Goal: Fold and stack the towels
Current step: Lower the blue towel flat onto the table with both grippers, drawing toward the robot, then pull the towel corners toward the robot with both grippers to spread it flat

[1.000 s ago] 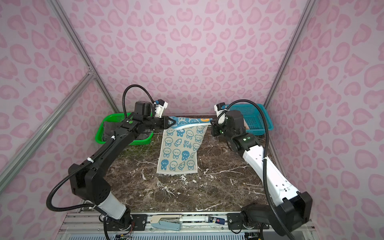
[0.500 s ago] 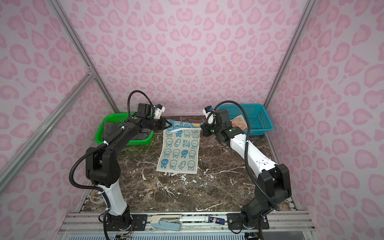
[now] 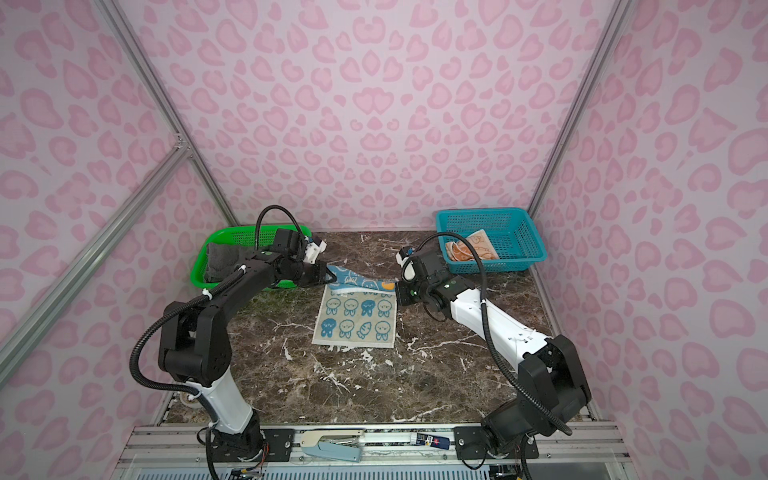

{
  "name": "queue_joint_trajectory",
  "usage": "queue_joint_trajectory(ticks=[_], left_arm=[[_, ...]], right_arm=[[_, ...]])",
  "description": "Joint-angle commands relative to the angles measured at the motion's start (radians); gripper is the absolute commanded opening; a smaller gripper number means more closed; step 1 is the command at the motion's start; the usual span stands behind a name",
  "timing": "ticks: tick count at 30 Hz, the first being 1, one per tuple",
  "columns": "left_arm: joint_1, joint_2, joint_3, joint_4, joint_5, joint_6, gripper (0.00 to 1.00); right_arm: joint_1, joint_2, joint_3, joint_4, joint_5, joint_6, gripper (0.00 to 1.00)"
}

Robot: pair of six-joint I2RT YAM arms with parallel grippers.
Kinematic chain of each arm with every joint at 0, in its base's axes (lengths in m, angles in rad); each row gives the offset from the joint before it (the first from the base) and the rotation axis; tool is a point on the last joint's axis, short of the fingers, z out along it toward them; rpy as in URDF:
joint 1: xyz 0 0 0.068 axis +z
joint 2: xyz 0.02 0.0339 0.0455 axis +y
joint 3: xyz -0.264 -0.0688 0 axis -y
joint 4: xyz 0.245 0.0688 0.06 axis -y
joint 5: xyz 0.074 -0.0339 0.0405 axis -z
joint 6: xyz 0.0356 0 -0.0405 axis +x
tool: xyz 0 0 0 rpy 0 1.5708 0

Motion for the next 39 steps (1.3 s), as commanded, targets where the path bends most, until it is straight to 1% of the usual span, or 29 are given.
queue_joint_trajectory(ticks=[1, 12, 14, 18, 20, 22, 25, 26, 27, 29, 33, 39], left_arm=[[0.004, -0.027, -0.059, 0.004, -0.045, 0.008, 0.12], [0.004, -0.072, -0.201, -0.001, -0.108, -0.01, 0.13], [0.004, -0.071, -0.227, 0.007, -0.109, -0.018, 0.14], [0.004, -0.069, -0.266, 0.013, -0.134, -0.032, 0.18], [0.004, -0.068, -0.281, 0.012, -0.146, -0.039, 0.21], [0.005, -0.075, -0.29, 0.012, -0.157, -0.045, 0.27], [0.003, -0.087, -0.292, 0.012, -0.175, -0.054, 0.35], [0.003, -0.093, -0.291, 0.013, -0.175, -0.059, 0.35], [0.004, -0.096, -0.289, 0.014, -0.171, -0.063, 0.41], [0.003, -0.107, -0.282, 0.015, -0.154, -0.077, 0.45], [0.003, -0.135, -0.301, 0.02, -0.1, -0.101, 0.49], [-0.011, -0.159, -0.39, 0.02, -0.078, -0.116, 0.54]], right_arm=[[0.022, 0.005, -0.027, -0.047, 0.043, 0.054, 0.0], [0.113, -0.017, -0.166, -0.029, 0.059, 0.25, 0.0], [0.123, -0.025, -0.203, -0.002, 0.054, 0.289, 0.0], [0.142, -0.022, -0.247, 0.028, 0.048, 0.323, 0.0], [0.144, -0.01, -0.269, 0.054, 0.031, 0.335, 0.05], [0.143, -0.002, -0.288, 0.089, 0.001, 0.342, 0.09], [0.144, 0.008, -0.297, 0.12, -0.033, 0.341, 0.12], [0.144, 0.014, -0.296, 0.125, -0.043, 0.336, 0.14], [0.144, 0.021, -0.292, 0.125, -0.05, 0.33, 0.15], [0.143, 0.042, -0.276, 0.113, -0.061, 0.319, 0.19], [0.142, 0.062, -0.269, 0.104, -0.068, 0.315, 0.23], [0.139, 0.079, -0.267, 0.097, -0.062, 0.314, 0.3]])
